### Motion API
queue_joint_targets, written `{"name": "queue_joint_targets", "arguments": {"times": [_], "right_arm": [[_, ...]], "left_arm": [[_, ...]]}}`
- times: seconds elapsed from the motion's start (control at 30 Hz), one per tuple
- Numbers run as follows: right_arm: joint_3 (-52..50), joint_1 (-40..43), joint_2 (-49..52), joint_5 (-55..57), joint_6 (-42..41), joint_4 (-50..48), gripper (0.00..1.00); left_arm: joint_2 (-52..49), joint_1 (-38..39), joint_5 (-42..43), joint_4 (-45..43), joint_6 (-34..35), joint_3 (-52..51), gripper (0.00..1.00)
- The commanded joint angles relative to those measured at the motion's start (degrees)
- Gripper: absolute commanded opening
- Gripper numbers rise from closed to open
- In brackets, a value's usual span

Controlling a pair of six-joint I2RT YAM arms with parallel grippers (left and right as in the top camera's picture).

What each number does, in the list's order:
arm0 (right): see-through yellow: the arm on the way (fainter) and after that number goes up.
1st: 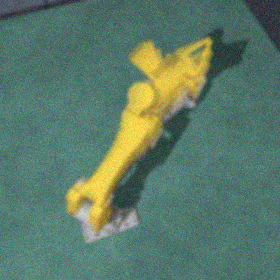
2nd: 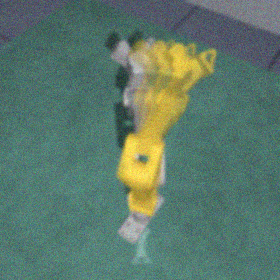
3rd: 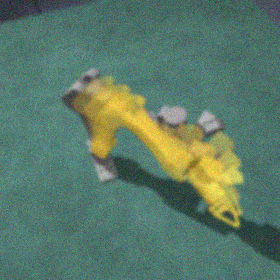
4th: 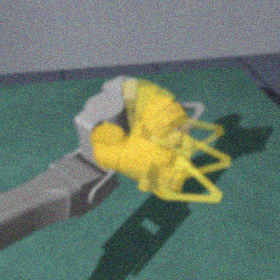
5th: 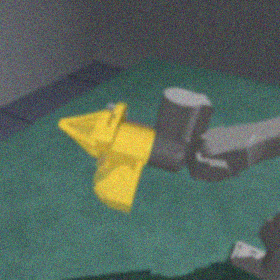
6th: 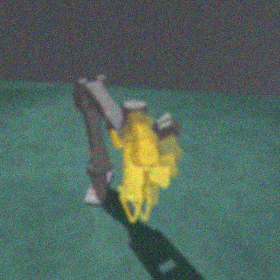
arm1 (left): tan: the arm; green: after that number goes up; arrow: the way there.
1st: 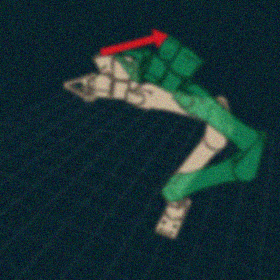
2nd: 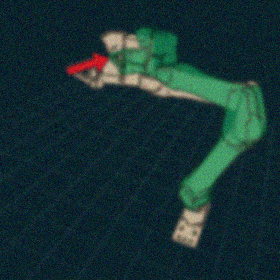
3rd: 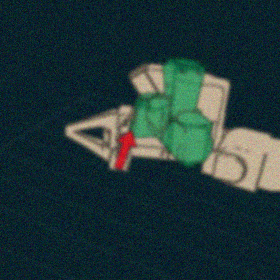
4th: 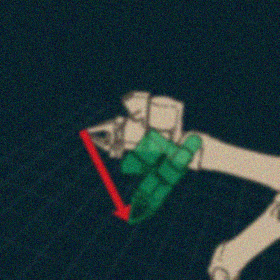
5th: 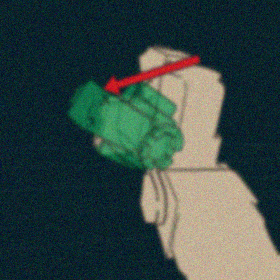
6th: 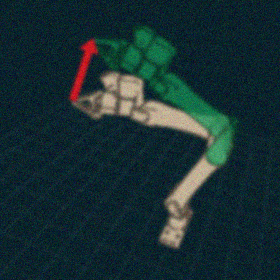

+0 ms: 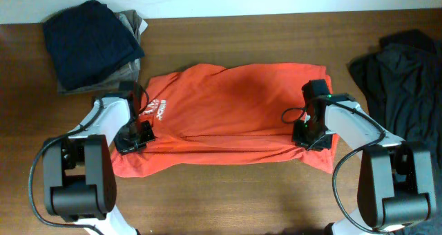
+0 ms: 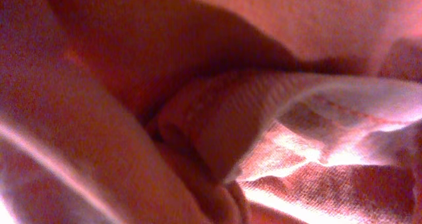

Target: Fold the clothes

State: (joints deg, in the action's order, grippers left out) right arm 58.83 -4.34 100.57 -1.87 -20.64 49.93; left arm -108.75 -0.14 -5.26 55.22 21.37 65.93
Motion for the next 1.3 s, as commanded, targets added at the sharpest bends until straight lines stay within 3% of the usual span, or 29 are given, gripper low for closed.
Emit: {"name": "queue_joint_targets", "arguments": {"times": [0.0,0.27,0.4,0.63,0.73,0.83,1.27], "right_arm": [[3.13,0.35,0.33,2.8,0.94,0.96,0.33],[3.1,0.31,0.33,3.65,0.9,2.14,0.33],[3.26,0.28,0.28,2.95,0.9,2.73,0.25],[7.13,0.28,-0.74,-0.04,0.74,12.94,0.25],[8.57,0.31,-2.71,0.0,-0.96,16.22,0.33],[8.66,0.35,-4.46,0.17,-2.36,18.12,0.49],[-0.02,0.35,-4.37,-2.6,-4.09,9.18,0.5]], "left_arm": [[-1.16,-1.9,-5.53,-0.57,-0.9,-1.16,0.02],[-1.18,-5.38,-5.75,-0.5,-0.92,-1.16,0.02],[-1.16,-7.26,-5.7,-0.22,-0.92,-1.16,0.02],[-1.16,-7.54,-5.73,-0.17,-0.92,-1.16,0.02],[-1.18,-7.54,-5.73,-0.17,-0.92,-1.16,0.02],[-1.16,-7.54,-5.73,-0.07,-0.92,-1.16,0.03],[-1.16,-7.54,-5.51,0.28,-0.9,-1.16,0.03]]}}
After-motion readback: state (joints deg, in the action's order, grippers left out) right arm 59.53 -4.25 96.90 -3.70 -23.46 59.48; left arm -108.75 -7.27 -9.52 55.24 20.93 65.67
